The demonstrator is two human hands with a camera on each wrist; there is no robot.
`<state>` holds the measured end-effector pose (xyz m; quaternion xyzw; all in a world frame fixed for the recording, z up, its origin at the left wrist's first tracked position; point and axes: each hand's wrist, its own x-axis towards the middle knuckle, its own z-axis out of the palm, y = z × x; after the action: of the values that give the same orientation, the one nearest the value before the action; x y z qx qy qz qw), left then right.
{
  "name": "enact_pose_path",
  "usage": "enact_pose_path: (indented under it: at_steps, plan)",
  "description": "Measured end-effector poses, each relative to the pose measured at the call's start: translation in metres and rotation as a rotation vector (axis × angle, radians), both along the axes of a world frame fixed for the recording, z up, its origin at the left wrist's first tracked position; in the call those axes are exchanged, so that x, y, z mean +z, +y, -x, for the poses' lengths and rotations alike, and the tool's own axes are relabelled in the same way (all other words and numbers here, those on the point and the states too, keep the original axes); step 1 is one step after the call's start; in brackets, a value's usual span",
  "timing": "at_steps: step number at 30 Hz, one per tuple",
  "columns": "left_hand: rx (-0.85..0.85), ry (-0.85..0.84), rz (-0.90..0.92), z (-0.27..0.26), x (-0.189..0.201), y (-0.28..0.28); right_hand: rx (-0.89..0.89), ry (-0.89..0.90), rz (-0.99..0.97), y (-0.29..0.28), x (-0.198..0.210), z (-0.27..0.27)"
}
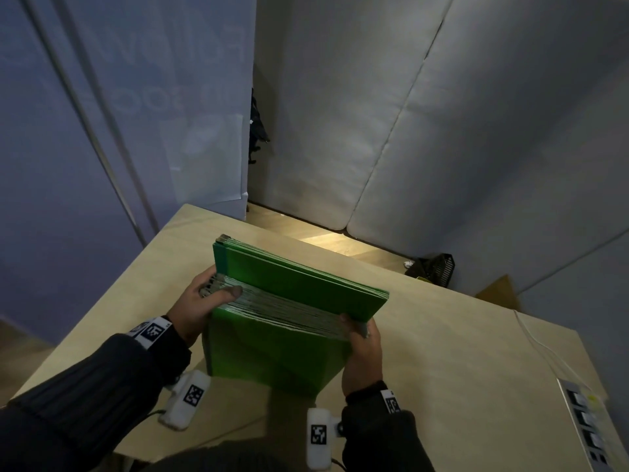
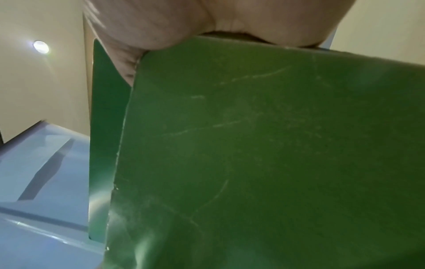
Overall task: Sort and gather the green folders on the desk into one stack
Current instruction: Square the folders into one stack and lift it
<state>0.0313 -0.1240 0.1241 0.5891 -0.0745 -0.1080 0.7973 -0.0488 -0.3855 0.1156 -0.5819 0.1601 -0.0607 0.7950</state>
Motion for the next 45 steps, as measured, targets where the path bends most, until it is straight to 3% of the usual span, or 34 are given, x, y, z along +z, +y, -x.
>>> enact_pose_path:
  at_steps: [6, 12, 19, 23, 27, 31, 38, 42, 45]
  plan:
    - [0.129, 0.045, -0.024, -0.008, -0.008, -0.008, -0.028, -0.002, 0.033, 0.001, -0.001, -0.004]
    - [0.154, 0.071, -0.014, -0.003, -0.015, -0.007, -0.037, -0.057, 0.076, 0.002, 0.000, -0.005]
    - [0.267, 0.043, -0.001, -0.001, -0.002, -0.019, -0.081, -0.019, 0.058, -0.002, 0.010, -0.013]
    - [0.220, 0.022, 0.031, 0.006, 0.008, -0.026, -0.067, -0.074, 0.079, -0.008, 0.009, -0.009]
    - [0.227, 0.046, 0.014, 0.011, -0.005, -0.021, -0.010, -0.055, 0.074, -0.004, -0.002, -0.002]
    - [0.149, 0.042, -0.077, 0.014, -0.010, -0.012, -0.001, -0.065, 0.087, -0.005, -0.008, -0.001]
    - [-0.037, 0.135, -0.243, 0.027, -0.052, 0.012, 0.044, -0.023, 0.166, -0.007, -0.017, -0.003]
    - [-0.121, 0.099, -0.310, 0.017, -0.050, 0.018, 0.105, 0.017, 0.098, -0.009, -0.029, 0.006]
    - [-0.190, 0.067, -0.389, 0.017, -0.046, 0.019, 0.068, 0.113, 0.179, -0.012, -0.041, 0.012]
